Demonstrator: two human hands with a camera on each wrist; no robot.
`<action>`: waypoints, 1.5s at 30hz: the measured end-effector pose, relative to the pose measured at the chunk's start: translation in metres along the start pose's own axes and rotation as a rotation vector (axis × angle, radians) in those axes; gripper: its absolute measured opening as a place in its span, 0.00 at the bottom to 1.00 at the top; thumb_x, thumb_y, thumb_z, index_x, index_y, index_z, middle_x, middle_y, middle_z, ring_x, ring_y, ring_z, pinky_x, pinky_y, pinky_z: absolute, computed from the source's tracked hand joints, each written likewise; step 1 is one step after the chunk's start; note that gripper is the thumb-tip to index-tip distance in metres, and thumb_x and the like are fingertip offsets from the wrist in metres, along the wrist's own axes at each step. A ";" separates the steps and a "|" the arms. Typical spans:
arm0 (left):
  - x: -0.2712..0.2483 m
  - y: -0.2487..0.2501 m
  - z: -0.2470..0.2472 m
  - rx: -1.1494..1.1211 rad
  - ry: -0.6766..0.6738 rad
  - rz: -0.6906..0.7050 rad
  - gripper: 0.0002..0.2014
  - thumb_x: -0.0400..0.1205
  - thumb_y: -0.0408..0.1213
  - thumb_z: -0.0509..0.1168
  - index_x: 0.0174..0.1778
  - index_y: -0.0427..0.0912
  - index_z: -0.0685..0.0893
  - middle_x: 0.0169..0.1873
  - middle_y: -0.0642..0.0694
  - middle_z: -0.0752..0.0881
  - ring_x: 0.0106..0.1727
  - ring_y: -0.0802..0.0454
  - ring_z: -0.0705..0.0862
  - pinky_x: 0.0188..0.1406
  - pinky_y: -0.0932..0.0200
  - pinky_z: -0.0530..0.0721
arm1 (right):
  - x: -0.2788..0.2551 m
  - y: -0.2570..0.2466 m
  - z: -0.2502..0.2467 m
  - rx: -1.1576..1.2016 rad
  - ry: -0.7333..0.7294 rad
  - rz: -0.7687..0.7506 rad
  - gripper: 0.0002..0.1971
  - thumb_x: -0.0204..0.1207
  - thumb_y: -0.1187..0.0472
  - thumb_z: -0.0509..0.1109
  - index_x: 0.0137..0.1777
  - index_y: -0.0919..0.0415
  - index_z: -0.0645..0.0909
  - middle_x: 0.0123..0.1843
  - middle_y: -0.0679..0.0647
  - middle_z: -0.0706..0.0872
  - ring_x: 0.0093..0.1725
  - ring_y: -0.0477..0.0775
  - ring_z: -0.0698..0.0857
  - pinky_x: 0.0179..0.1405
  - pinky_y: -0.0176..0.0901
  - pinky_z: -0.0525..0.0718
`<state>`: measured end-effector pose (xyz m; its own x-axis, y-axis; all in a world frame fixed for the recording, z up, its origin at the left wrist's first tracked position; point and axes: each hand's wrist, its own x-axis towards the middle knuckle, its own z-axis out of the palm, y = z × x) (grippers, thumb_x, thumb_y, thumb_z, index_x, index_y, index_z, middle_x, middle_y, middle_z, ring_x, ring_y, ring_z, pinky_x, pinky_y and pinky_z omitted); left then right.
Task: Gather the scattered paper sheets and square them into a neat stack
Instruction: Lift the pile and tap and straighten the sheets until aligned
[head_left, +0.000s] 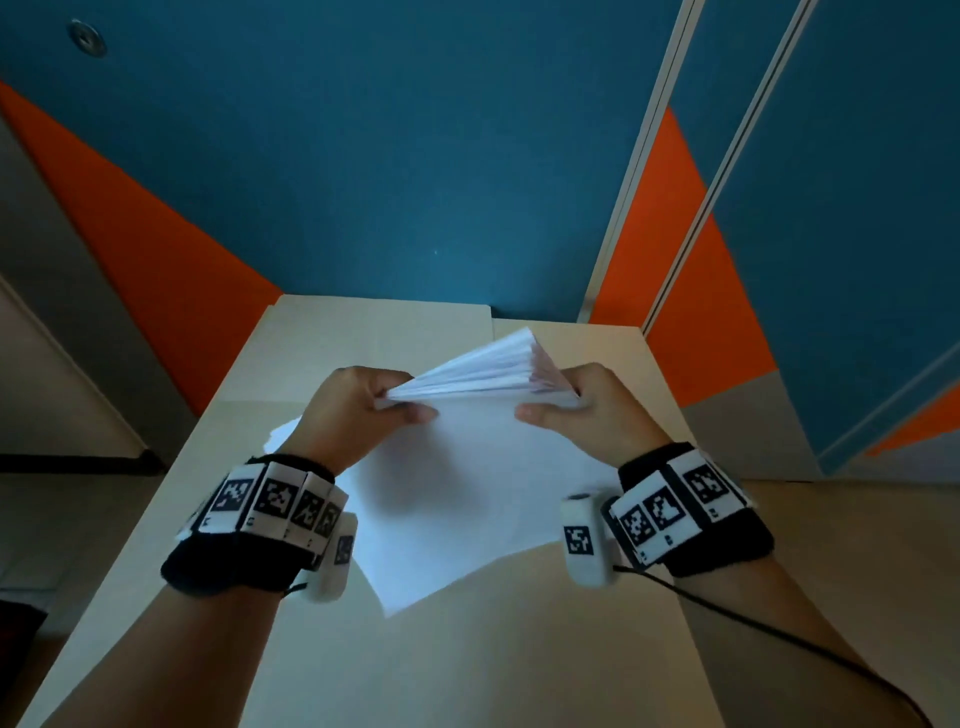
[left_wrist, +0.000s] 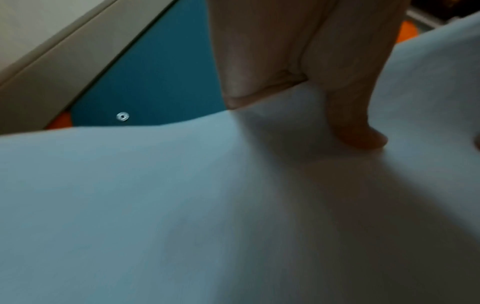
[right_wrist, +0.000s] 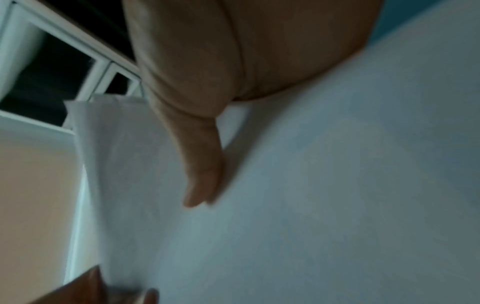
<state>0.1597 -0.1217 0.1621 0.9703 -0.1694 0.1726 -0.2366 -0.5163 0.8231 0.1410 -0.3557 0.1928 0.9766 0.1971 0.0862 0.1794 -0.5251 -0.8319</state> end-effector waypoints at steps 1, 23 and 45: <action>-0.004 -0.003 -0.001 -0.041 0.067 -0.015 0.08 0.66 0.42 0.78 0.32 0.61 0.88 0.28 0.59 0.85 0.31 0.65 0.79 0.35 0.71 0.75 | -0.003 0.005 -0.002 0.073 0.005 0.040 0.16 0.71 0.69 0.74 0.59 0.61 0.84 0.53 0.34 0.84 0.43 0.19 0.81 0.44 0.14 0.73; -0.036 -0.052 0.033 -0.472 0.322 -0.193 0.14 0.77 0.25 0.67 0.38 0.53 0.81 0.25 0.73 0.86 0.34 0.74 0.86 0.36 0.79 0.80 | -0.016 0.086 0.027 0.506 0.422 0.365 0.16 0.67 0.62 0.79 0.54 0.59 0.82 0.48 0.47 0.87 0.45 0.41 0.87 0.51 0.38 0.83; -0.006 -0.055 0.056 -0.634 0.724 -0.321 0.14 0.77 0.51 0.66 0.45 0.45 0.74 0.37 0.48 0.74 0.41 0.53 0.74 0.48 0.59 0.72 | 0.003 0.091 0.048 0.608 0.794 0.130 0.09 0.74 0.63 0.71 0.38 0.51 0.76 0.36 0.48 0.75 0.38 0.44 0.74 0.37 0.20 0.74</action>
<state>0.1642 -0.1390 0.0855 0.8305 0.5569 0.0059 -0.0933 0.1286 0.9873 0.1547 -0.3631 0.0913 0.8204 -0.5567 0.1307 0.1915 0.0521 -0.9801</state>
